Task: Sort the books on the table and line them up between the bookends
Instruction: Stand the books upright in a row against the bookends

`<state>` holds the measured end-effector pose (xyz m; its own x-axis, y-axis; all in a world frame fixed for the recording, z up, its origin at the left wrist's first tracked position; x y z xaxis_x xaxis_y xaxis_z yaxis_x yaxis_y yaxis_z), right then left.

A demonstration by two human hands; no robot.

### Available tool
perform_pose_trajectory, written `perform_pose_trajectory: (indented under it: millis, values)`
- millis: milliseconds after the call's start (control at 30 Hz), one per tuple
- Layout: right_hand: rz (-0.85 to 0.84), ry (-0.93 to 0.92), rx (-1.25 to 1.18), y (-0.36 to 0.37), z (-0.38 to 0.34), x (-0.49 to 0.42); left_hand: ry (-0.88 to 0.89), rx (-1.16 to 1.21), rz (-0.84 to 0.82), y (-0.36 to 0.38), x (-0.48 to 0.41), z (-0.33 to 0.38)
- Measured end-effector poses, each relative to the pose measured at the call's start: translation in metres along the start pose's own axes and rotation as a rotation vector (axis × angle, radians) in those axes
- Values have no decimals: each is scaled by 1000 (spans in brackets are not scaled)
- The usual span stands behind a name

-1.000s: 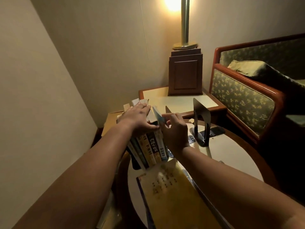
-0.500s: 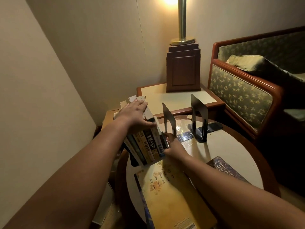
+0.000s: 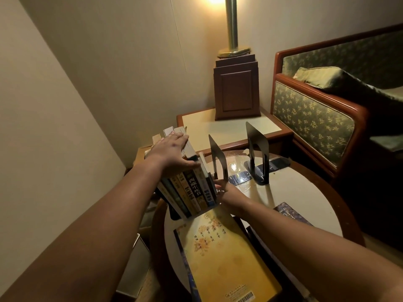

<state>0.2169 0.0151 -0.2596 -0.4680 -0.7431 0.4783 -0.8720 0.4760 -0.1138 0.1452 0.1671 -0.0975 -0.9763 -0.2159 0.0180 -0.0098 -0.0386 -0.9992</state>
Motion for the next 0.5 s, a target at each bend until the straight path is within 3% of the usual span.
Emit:
perform_pose_trajectory:
  millis: [300,500]
  values:
    - [109,-64,252,-51,-11,56,2,17,20,-2,3,2]
    - [279,-34,837,-90,27,96,0,19,-7,-3,1,2]
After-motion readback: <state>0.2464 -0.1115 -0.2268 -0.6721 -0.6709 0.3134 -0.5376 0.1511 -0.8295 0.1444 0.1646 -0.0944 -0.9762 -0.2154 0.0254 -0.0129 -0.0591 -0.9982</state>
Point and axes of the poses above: each hand's wrist, its own x-axis away from the middle knuckle, its own y-axis out of the palm, z = x × y, the point moved 5 cm from there along -x, towards the middle knuckle, and after that the axes turned 13 degrees about y, right-handed, at the moved point
